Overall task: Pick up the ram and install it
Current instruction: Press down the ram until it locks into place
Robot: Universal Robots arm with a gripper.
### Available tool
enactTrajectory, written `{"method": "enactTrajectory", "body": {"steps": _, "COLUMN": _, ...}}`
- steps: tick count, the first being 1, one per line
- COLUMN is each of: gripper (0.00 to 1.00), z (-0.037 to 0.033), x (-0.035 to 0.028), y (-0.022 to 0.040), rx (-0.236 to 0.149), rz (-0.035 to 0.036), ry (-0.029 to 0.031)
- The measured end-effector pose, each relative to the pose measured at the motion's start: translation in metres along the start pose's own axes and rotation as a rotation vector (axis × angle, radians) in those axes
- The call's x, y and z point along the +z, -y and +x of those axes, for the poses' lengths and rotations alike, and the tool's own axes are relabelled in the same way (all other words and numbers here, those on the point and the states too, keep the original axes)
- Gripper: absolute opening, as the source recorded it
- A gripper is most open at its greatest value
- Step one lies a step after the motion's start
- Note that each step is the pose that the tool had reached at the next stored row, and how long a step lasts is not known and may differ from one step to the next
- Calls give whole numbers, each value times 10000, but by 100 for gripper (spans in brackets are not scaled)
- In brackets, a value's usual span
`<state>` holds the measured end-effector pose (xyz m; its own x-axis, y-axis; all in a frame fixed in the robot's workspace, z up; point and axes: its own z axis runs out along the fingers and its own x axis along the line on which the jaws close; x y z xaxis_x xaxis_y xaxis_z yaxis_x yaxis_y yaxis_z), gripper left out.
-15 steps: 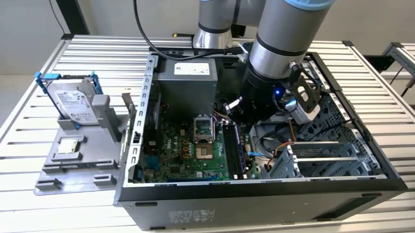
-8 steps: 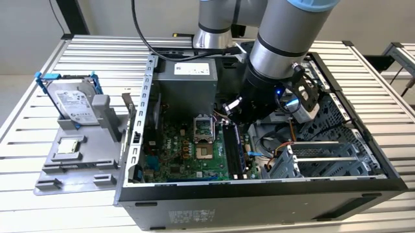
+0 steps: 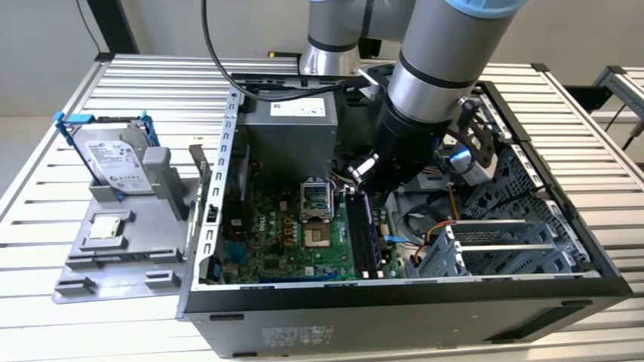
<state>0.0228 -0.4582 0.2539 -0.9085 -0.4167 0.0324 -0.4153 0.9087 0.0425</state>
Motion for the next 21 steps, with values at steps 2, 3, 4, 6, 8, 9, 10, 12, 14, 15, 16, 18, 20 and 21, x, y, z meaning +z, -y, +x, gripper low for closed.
{"method": "enactTrajectory", "body": {"steps": 2, "gripper": 0, "z": 0, "x": 0, "y": 0, "rx": -337, "rz": 22, "ry": 12}}
{"method": "enactTrajectory", "body": {"steps": 3, "gripper": 0, "z": 0, "x": 1, "y": 0, "rx": -502, "rz": 33, "ry": 18}}
{"method": "enactTrajectory", "body": {"steps": 4, "gripper": 0, "z": 0, "x": 0, "y": 0, "rx": -653, "rz": 43, "ry": 23}}
{"method": "enactTrajectory", "body": {"steps": 6, "gripper": 0, "z": 0, "x": 0, "y": 0, "rx": -948, "rz": 66, "ry": 39}}
{"method": "enactTrajectory", "body": {"steps": 8, "gripper": 0, "z": 0, "x": 1, "y": 0, "rx": -1264, "rz": 91, "ry": 56}}
{"method": "enactTrajectory", "body": {"steps": 9, "gripper": 0, "z": -1, "x": 1, "y": 0, "rx": -1405, "rz": 100, "ry": 61}}
{"method": "enactTrajectory", "body": {"steps": 10, "gripper": 0, "z": 0, "x": 1, "y": 0, "rx": -1561, "rz": 109, "ry": 62}}
{"method": "enactTrajectory", "body": {"steps": 12, "gripper": 0, "z": 0, "x": 2, "y": -1, "rx": -1881, "rz": 118, "ry": 52}}
{"method": "enactTrajectory", "body": {"steps": 14, "gripper": 0, "z": 1, "x": 6, "y": -1, "rx": -2206, "rz": 121, "ry": 42}}
{"method": "enactTrajectory", "body": {"steps": 15, "gripper": 0, "z": 1, "x": 8, "y": -1, "rx": -2385, "rz": 123, "ry": 36}}
{"method": "enactTrajectory", "body": {"steps": 16, "gripper": 0, "z": 1, "x": 10, "y": 0, "rx": -2563, "rz": 125, "ry": 30}}
{"method": "enactTrajectory", "body": {"steps": 18, "gripper": 0, "z": 0, "x": 13, "y": 0, "rx": -2866, "rz": 84, "ry": 49}}
{"method": "enactTrajectory", "body": {"steps": 20, "gripper": 0, "z": 0, "x": 15, "y": 0, "rx": -3117, "rz": -45, "ry": 126}}
{"method": "enactTrajectory", "body": {"steps": 21, "gripper": 0, "z": 0, "x": 16, "y": 0, "rx": -3251, "rz": -85, "ry": 147}}
